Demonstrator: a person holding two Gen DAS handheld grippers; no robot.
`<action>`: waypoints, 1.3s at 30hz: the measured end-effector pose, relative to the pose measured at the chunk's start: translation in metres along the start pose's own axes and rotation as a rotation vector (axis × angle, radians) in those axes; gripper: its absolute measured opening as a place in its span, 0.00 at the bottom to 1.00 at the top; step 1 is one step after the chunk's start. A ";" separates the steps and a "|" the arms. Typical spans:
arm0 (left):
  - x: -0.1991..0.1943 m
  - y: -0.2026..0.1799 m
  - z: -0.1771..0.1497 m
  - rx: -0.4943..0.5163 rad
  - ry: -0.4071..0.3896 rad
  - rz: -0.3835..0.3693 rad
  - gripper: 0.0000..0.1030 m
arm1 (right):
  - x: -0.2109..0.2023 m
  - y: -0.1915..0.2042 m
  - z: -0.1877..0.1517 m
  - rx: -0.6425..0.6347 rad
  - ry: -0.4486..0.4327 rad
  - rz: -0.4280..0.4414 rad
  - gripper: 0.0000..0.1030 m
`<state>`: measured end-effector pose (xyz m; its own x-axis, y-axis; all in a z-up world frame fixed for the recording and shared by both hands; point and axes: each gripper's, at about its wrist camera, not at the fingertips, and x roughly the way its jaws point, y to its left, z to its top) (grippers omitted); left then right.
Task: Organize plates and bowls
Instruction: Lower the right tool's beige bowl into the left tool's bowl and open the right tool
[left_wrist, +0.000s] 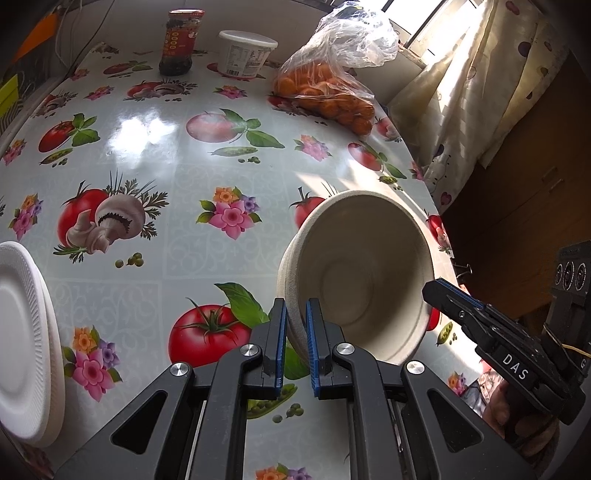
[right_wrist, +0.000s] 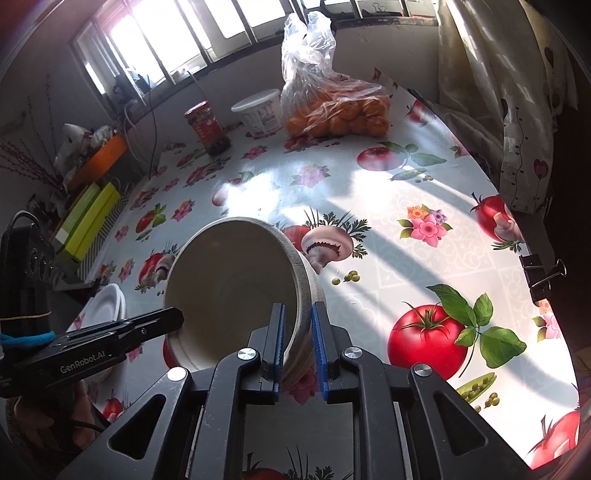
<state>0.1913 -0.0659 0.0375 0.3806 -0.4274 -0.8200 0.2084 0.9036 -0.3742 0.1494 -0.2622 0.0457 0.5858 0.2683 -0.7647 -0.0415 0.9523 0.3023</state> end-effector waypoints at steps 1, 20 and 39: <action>0.000 0.000 0.000 -0.001 0.001 -0.001 0.10 | 0.000 0.000 0.000 -0.003 -0.002 -0.007 0.15; -0.005 0.007 0.009 0.006 -0.050 0.038 0.16 | 0.003 -0.006 0.007 -0.056 -0.083 -0.102 0.31; -0.006 0.006 0.018 0.021 -0.096 0.098 0.17 | 0.018 -0.014 0.013 -0.055 -0.071 -0.086 0.31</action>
<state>0.2061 -0.0586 0.0480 0.4842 -0.3391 -0.8066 0.1843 0.9407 -0.2849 0.1709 -0.2726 0.0355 0.6452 0.1761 -0.7434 -0.0317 0.9784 0.2042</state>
